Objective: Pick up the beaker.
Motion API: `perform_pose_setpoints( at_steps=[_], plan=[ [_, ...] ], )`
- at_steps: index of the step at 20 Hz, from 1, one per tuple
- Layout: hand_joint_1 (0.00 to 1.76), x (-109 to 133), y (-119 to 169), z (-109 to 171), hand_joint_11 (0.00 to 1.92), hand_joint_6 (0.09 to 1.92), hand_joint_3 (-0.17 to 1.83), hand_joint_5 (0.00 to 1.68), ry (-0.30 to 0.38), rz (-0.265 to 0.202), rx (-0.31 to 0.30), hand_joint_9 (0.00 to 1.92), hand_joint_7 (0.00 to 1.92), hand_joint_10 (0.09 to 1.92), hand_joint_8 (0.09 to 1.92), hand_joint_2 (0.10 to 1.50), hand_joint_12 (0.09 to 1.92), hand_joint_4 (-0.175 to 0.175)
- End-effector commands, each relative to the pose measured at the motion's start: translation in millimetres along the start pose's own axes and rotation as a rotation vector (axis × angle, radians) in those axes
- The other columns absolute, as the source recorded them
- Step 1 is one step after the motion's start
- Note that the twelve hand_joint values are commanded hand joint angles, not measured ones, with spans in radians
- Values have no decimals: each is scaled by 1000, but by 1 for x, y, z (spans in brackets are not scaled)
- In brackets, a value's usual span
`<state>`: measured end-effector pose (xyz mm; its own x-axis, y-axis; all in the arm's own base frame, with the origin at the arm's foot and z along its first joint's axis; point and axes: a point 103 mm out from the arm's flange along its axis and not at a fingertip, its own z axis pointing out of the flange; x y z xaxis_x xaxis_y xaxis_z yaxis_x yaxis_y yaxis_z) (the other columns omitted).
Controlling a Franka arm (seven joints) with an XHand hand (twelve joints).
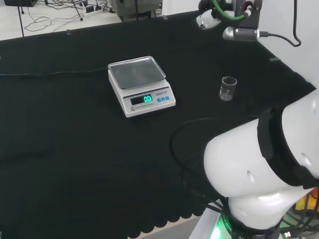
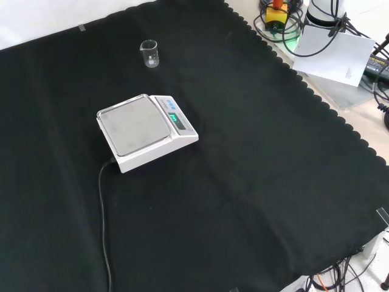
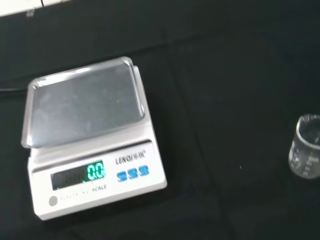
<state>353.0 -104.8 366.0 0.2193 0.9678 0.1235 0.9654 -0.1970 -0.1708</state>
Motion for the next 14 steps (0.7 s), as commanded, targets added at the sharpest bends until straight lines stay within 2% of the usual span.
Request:
perform_pose_setpoints(
  at_steps=[1, 5, 9, 14],
  plan=[
    [645, -34, 26, 37, 50, 183, -175, 490, 39, 40, 69, 475, 373, 717, 593, 1103, 1467, 11],
    [648, -41, 37, 55, 47, 184, -175, 494, 43, 54, 100, 472, 371, 717, 594, 1104, 1466, 10],
    [649, -49, 46, 73, 45, 184, -175, 497, 45, 56, 103, 468, 370, 719, 595, 1104, 1465, 9],
    [655, -67, 55, 91, 43, 190, -175, 510, 70, 96, 135, 467, 370, 721, 598, 1107, 1463, 5]
  ],
)
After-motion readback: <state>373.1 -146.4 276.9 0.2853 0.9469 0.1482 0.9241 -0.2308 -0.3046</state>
